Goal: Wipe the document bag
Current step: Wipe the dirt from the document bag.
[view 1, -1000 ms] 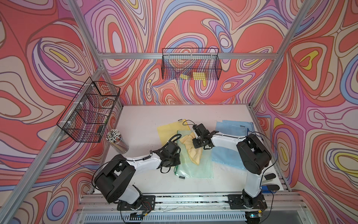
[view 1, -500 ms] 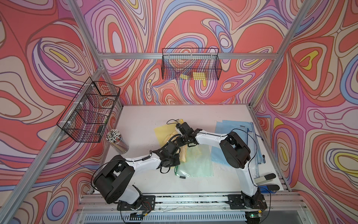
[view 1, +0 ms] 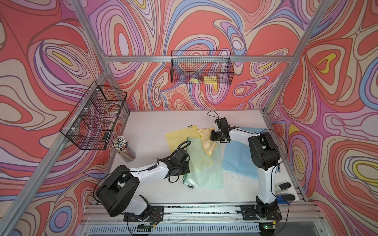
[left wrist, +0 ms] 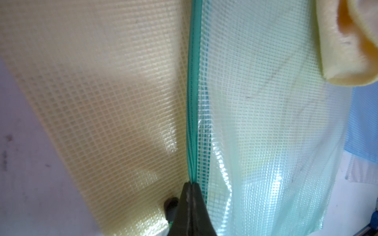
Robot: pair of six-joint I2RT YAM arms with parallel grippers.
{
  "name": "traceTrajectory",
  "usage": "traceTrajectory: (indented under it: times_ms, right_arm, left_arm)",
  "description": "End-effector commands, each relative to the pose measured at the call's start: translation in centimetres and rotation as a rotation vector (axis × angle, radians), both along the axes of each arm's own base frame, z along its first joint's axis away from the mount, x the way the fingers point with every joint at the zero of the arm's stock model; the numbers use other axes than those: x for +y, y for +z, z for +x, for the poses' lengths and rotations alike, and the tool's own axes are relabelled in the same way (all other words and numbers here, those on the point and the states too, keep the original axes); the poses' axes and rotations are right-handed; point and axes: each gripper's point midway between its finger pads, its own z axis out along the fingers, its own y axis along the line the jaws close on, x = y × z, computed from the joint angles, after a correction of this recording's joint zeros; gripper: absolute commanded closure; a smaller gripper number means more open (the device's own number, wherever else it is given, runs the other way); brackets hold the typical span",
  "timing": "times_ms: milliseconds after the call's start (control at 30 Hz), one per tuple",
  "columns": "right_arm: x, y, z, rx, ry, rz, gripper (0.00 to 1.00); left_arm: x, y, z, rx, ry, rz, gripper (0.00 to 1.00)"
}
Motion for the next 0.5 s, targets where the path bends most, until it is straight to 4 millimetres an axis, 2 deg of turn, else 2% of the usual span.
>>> traceTrajectory:
  times_ms: [0, 100, 167, 233, 333, 467]
  right_arm:
    - [3.9, -0.5, -4.1, 0.074, 0.120, -0.066, 1.00]
    - [8.9, 0.3, -5.7, 0.044, 0.202, -0.072, 1.00]
    - [11.5, 0.3, -6.4, 0.044, 0.229, -0.047, 1.00]
    - [13.1, -0.3, -6.6, 0.052, 0.237, -0.026, 1.00]
    - [13.2, -1.8, -6.3, 0.066, 0.212, -0.038, 1.00]
    - [10.5, -3.3, -5.2, 0.081, 0.153, -0.089, 1.00]
  left_arm:
    - [0.7, -0.4, -0.7, 0.025, -0.005, 0.035, 1.00]
    - [0.5, -0.4, -0.7, 0.029, -0.007, 0.032, 1.00]
    - [0.5, -0.4, -0.7, 0.031, -0.009, 0.032, 1.00]
    - [0.5, -0.4, -0.7, 0.032, -0.011, 0.035, 1.00]
    - [0.7, -0.3, -0.7, 0.031, -0.010, 0.043, 1.00]
    - [0.8, 0.0, -0.7, 0.019, -0.008, 0.046, 1.00]
